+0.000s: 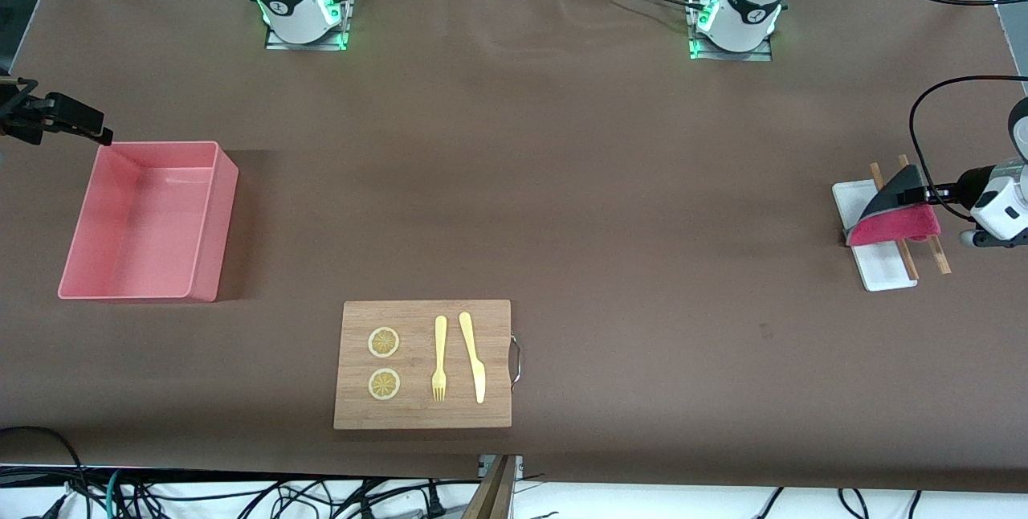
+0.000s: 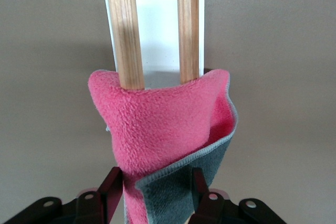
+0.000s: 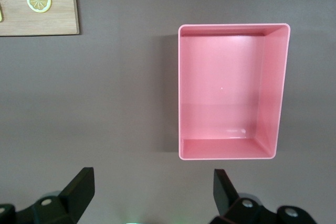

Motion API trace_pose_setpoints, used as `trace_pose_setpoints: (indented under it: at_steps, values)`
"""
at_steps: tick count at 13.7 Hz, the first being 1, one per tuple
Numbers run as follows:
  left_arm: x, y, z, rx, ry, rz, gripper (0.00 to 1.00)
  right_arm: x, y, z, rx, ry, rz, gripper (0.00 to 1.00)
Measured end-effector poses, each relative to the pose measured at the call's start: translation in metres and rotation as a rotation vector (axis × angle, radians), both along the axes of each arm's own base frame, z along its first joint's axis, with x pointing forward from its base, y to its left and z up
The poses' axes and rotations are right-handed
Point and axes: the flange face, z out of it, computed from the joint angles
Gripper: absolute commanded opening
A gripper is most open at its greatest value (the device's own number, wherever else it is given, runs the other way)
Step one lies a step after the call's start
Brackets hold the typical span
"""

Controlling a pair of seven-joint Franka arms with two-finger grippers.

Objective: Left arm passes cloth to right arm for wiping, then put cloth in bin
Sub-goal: 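Lower the left gripper onto the pink cloth and grasp it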

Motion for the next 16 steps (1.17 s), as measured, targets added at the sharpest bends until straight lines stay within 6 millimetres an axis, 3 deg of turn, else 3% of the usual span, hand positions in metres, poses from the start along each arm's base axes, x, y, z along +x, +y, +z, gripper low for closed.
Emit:
trace_pose_setpoints:
  at_steps: [3, 7, 8, 10, 14, 16]
  values:
    - [0.000, 0.000, 0.000, -0.003, -0.001, -0.010, 0.36, 0.000, 0.000, 0.000, 0.000, 0.000, 0.000, 1.00]
    - [-0.001, 0.004, 0.002, -0.008, -0.007, -0.027, 0.35, 0.000, 0.000, 0.000, 0.000, 0.000, 0.000, 1.00]
    - [-0.001, 0.005, 0.002, -0.009, -0.008, -0.030, 0.37, 0.000, 0.000, 0.000, 0.000, 0.000, 0.000, 1.00]
    - [-0.003, 0.010, 0.003, -0.011, -0.010, -0.030, 0.62, 0.000, 0.000, 0.000, 0.000, 0.000, 0.000, 1.00]
    - [-0.003, 0.010, 0.006, -0.017, -0.004, -0.032, 0.52, 0.000, 0.000, 0.000, 0.000, 0.000, 0.000, 1.00]
    - [-0.002, 0.008, 0.011, -0.040, 0.007, -0.022, 0.41, 0.001, 0.000, -0.001, 0.000, 0.002, 0.000, 1.00]
